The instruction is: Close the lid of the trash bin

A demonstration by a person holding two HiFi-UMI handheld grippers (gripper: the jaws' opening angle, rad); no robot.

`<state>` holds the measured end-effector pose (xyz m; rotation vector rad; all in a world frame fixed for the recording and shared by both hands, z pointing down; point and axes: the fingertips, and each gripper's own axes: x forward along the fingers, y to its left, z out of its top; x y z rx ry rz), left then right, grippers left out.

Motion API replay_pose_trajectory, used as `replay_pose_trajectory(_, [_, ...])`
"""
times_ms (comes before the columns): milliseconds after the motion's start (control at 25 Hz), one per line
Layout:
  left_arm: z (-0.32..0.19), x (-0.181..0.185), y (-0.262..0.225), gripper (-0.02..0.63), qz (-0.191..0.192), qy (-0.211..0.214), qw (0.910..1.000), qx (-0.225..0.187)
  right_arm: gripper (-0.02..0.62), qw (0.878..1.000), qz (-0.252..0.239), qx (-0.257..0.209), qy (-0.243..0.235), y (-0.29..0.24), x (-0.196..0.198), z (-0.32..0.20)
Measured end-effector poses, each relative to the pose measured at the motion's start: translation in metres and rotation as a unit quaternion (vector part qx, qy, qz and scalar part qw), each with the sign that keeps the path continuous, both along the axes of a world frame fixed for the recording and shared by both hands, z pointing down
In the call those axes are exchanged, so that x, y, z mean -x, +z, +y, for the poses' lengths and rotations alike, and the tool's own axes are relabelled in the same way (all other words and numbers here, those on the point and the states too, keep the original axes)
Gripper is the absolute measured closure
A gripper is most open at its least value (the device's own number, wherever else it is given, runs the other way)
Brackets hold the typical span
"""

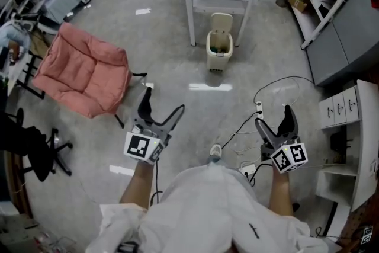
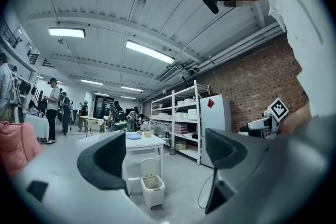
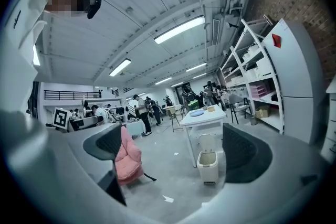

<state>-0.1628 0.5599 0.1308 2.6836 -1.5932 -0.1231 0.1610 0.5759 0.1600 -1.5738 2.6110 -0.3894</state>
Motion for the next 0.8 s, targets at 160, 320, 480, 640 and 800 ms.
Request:
replay_pose_trajectory(160, [-0.021,-0.024,0.000,0.152,-0.003,-0.004,1.0000,0.002,0.008,1.000,-0.005,0.003,-0.012,0.006,-0.018,-0.025])
replay_pose_trajectory(320, [-0.037,-0.044,0.004,0.152,-0.005,-0.009,0.9999,0.006,0.008,1.000,-0.013,0.003,-0.023,0.009,-0.034,-0.047])
replay_pose_trajectory(480, [-0.053,-0.064,0.000,0.152,-0.003,-0.018,0.9998,0.002,0.008,0.999,-0.017,0.001,-0.040,0.008,-0.046,-0.065])
replay_pose_trajectory(640, [-0.062,-0.076,-0.002,0.153,0.002,-0.025,0.9997,0.001,0.008,0.999,-0.020,-0.002,-0.049,0.007,-0.056,-0.081])
replay_pose_trajectory(800, [-0.069,-0.081,0.001,0.153,0.003,-0.026,0.9996,0.008,0.008,0.999,-0.023,-0.003,-0.050,0.006,-0.064,-0.092])
